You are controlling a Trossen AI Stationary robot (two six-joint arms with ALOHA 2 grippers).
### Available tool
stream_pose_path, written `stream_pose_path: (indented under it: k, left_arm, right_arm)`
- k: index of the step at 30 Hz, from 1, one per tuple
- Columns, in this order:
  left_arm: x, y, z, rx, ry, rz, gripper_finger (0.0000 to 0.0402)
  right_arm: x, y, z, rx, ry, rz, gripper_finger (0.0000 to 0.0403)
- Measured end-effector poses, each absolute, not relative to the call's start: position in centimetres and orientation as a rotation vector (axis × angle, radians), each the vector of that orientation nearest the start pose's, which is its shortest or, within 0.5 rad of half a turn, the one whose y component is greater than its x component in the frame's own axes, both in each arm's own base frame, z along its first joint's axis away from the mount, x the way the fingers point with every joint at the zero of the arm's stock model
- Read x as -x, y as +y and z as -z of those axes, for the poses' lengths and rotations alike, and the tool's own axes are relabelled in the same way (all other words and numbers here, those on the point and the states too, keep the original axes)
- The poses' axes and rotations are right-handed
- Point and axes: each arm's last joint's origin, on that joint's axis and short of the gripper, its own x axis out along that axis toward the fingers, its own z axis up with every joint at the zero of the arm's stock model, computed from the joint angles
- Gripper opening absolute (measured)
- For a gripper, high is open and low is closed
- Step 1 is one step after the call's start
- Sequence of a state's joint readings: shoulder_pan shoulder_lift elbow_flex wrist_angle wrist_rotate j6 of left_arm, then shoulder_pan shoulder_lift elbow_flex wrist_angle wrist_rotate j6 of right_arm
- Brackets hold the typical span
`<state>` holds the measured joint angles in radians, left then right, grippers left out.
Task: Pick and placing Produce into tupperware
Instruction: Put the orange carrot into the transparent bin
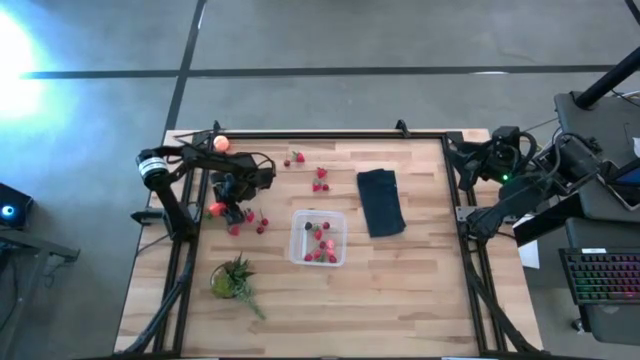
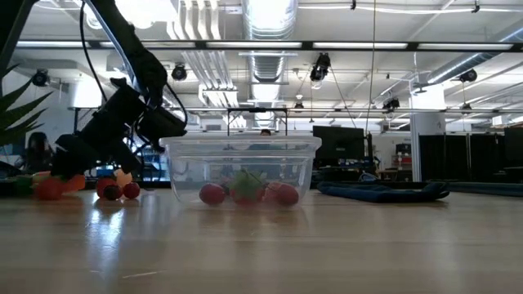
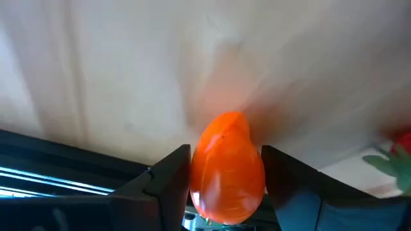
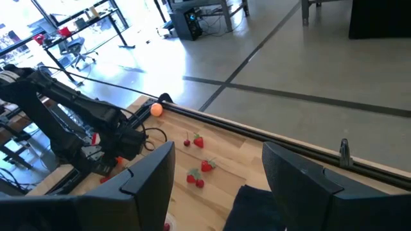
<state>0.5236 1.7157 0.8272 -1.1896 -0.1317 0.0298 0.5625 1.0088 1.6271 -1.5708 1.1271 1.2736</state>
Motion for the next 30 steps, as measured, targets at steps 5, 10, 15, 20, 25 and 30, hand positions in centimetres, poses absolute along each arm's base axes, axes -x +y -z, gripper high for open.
stream_pose_path:
  k: [5,10,15,20,25,30]
  left_arm:
    - [-19.4,11.6,-14.9,0.393,2.0,-0.409,0.0169]
    - [-21.2,12.2,-19.8,0.361,1.839,-0.44,0.0168]
    - [-23.6,11.4,-26.3,0.437,1.417,-0.263,0.0168]
    - [-27.3,9.4,-30.2,0.335,1.052,-0.12,0.0168]
    - [-31.5,7.3,-29.9,0.264,0.898,-0.035,0.0168]
    - [-34.4,5.6,-26.3,0.293,0.973,0.004,0.0168]
  right_arm:
    - [-9.1,2.6,-45.2,-0.479,0.204,0.79,0.0226]
    - [-9.1,2.6,-45.2,-0.48,0.204,0.79,0.0226]
    - [-9.1,2.6,-45.2,-0.48,0.204,0.79,0.0226]
    - [-9.1,2.6,-45.2,-0.479,0.204,0.79,0.0226]
    - [-9.1,2.6,-45.2,-0.464,0.214,0.786,0.0226]
    - [-9.1,2.7,-45.1,-0.474,0.247,0.765,0.0226]
